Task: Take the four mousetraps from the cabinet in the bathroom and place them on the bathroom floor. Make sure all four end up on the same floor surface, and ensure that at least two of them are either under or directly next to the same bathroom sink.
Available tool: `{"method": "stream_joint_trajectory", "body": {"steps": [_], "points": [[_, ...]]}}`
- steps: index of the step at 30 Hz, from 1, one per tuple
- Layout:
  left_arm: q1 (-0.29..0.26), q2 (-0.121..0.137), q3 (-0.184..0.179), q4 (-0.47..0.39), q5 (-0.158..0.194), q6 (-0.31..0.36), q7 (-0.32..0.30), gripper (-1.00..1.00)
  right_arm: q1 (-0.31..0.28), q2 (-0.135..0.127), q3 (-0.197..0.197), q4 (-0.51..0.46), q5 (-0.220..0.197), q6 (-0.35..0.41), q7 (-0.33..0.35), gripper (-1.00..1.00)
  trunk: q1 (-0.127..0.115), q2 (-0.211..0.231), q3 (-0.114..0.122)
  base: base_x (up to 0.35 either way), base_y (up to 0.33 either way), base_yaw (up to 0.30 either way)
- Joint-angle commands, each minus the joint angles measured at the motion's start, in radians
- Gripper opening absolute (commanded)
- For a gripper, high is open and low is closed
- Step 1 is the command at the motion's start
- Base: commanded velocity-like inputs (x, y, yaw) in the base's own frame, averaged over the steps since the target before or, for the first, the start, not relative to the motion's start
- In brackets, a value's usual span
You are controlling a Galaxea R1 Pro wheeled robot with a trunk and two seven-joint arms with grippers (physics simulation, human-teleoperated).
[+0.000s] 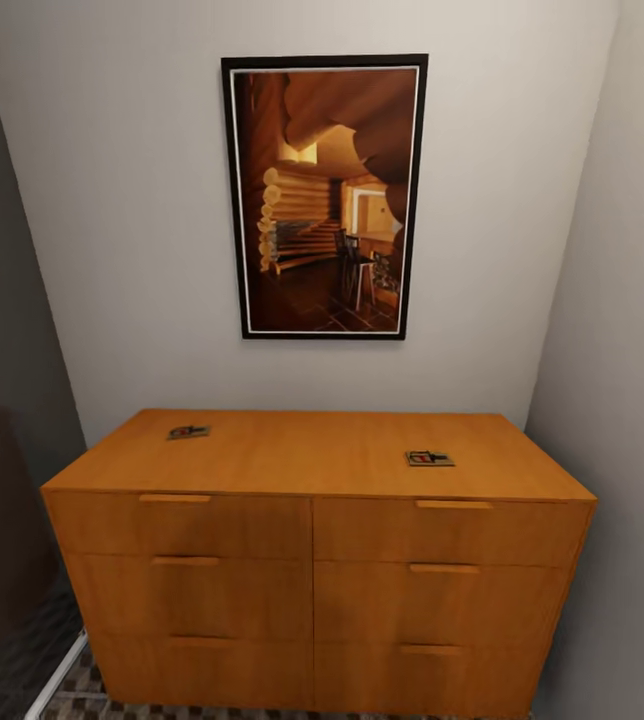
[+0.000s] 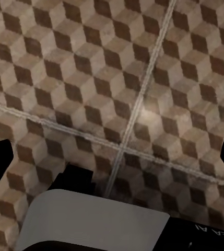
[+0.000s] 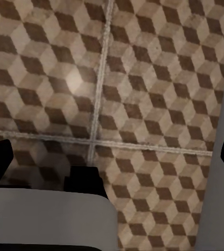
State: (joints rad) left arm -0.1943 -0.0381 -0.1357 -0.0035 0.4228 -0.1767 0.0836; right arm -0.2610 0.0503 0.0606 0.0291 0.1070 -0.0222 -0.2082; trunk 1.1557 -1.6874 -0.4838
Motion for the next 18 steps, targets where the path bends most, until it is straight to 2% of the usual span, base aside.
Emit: {"method": "stream_joint_trajectory", "body": {"steps": [1, 18], "points": [[-0.001, 0.000, -0.009, 0.000, 0.006, -0.002, 0.004, 1.00, -0.001, 0.000, 0.005, 0.003, 0.007, -0.002, -0.005, 1.00, 0.000, -0.001, -0.001, -0.091, 0.000, 0.000], [-0.001, 0.002, -0.009, -0.001, 0.006, -0.004, 0.006, 1.00, -0.001, 0.000, 0.003, 0.003, 0.002, -0.006, -0.009, 1.00, 0.000, -0.001, -0.001, -0.025, 0.000, 0.000]]}}
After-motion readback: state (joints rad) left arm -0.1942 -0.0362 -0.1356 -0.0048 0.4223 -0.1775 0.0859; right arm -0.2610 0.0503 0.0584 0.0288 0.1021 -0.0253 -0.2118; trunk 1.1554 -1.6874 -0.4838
